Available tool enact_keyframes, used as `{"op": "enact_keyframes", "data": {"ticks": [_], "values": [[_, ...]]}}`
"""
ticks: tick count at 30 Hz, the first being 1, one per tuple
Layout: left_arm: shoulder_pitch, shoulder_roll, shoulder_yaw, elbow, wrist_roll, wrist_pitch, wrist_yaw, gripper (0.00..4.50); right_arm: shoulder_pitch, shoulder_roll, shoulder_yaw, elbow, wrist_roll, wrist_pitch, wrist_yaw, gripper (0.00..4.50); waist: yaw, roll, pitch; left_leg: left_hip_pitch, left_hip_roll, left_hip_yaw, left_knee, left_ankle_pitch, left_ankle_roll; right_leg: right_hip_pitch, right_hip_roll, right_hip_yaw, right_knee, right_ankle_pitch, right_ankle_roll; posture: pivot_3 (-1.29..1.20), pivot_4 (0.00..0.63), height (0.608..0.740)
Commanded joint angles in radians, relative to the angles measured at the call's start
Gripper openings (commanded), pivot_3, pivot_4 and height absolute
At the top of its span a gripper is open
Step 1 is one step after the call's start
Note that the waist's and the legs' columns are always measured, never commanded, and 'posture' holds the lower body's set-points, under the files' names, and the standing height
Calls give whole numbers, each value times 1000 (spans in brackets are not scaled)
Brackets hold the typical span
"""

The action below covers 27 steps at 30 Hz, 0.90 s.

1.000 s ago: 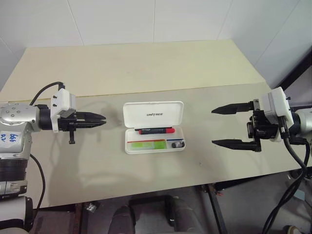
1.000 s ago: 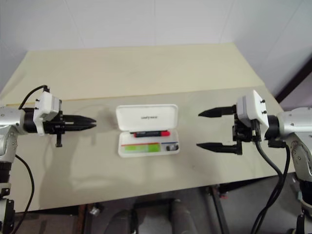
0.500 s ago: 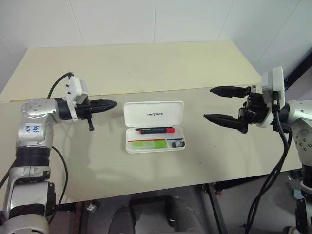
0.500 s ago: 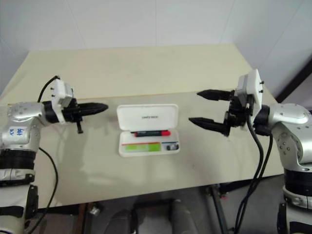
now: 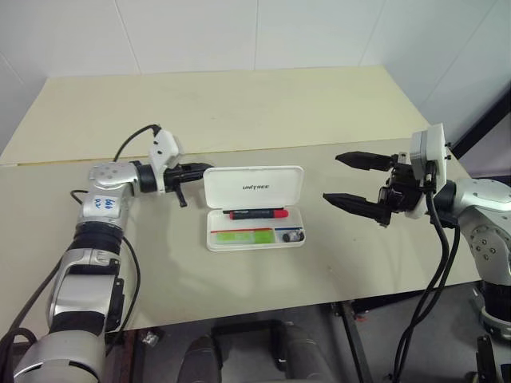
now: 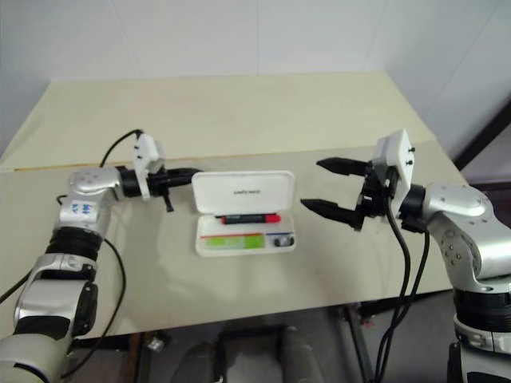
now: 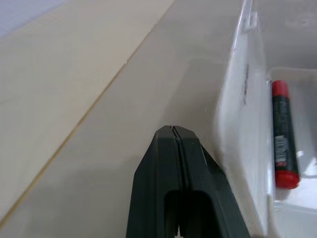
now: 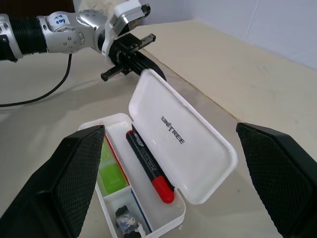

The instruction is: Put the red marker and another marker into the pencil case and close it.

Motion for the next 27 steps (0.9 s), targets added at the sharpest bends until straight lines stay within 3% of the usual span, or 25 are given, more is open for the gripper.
{"op": "enact_keyframes", "data": {"ticks": [1,13,21,24,27], "values": [[6,-21,-1,-80,-46,17,-66,35,9,2,-33,-48,28,1,-21,4500,1,0,0,0,0,0,0,0,0,0,0,0,0,0,0,0,150,740],[130,17,-91,-369,-71,115,-275,35,43,14,-29,-71,43,-7,-64,4500,5,0,0,0,0,-1,0,0,0,0,0,0,0,0,0,0,150,740],[208,31,-211,-449,6,153,-267,35,69,43,-28,-97,36,-13,-98,4500,9,0,0,0,0,-1,1,0,0,1,0,0,0,0,-1,0,150,740],[216,22,-233,-447,39,164,-227,35,83,52,-27,-109,38,-16,-114,4500,10,0,0,0,0,-2,1,0,0,1,0,0,0,-9,-15,0,150,740],[223,14,-250,-449,66,168,-195,35,97,63,-26,-122,38,-18,-128,4500,12,0,0,1,0,-2,2,0,1,3,0,0,0,-9,-15,0,150,740]]}}
